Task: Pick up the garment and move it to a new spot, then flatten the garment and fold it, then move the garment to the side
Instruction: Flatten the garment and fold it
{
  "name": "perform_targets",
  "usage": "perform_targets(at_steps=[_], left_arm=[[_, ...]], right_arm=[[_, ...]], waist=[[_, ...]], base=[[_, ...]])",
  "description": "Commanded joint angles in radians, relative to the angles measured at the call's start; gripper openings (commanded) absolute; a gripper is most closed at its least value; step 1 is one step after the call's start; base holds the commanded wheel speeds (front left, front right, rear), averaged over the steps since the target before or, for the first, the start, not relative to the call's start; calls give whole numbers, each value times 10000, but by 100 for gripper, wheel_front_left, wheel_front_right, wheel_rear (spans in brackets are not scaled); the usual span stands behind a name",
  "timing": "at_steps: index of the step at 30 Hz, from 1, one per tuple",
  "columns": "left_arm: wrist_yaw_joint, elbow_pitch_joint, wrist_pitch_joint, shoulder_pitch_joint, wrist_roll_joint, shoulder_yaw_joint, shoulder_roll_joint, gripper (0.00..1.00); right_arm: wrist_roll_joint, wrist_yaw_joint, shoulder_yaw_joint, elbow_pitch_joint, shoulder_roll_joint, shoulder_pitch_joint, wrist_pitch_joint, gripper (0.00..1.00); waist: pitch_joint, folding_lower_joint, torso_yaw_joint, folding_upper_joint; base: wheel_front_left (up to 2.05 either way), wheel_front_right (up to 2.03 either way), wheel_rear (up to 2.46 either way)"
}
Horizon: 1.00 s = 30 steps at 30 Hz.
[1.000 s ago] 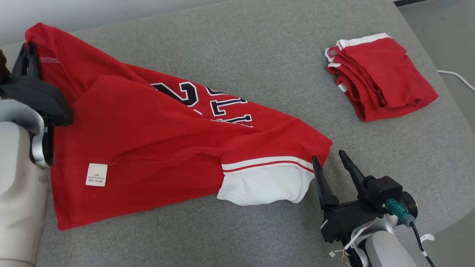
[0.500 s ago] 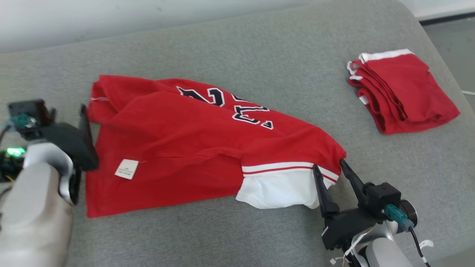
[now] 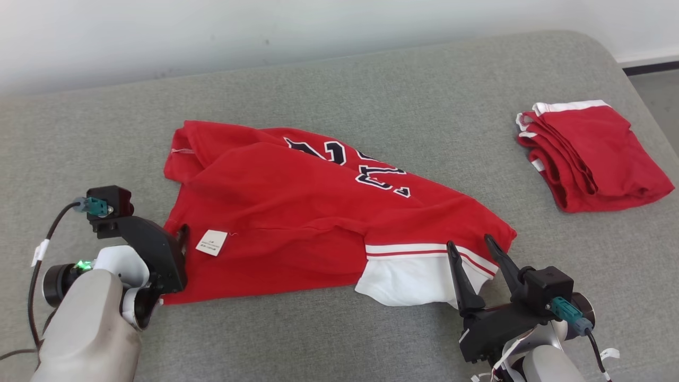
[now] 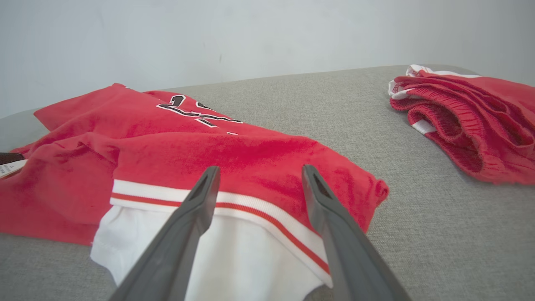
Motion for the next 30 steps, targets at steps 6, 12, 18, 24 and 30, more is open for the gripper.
perform_targets(at_steps=[6,12,18,24,30], left_arm=[[138,-850,321,456,28,-91,210,100],[337,-1548,456,671,277,-328,440,87],[443,-2089,404,895,454,-481,644,0],[535,-2306,598,1090,377,-517,683,0],[698,-2952,1,1285,459,-441,817,0]], right_arm=[[121,-30,-17,9,-6,-44,-128,100],[113,-30,-53,92,-5,-105,-174,100],[192,-30,50,181,-6,-179,-204,100],[205,-30,61,275,-6,-245,-218,100],[103,-30,-72,360,-4,-210,-271,100]], waist=[[188,2,-197,1],[211,2,-218,1],[198,2,-215,1],[177,2,-225,1],[71,2,-134,1]], base=[[0,0,0],[0,0,0],[0,0,0],[0,0,0],[0,0,0]])
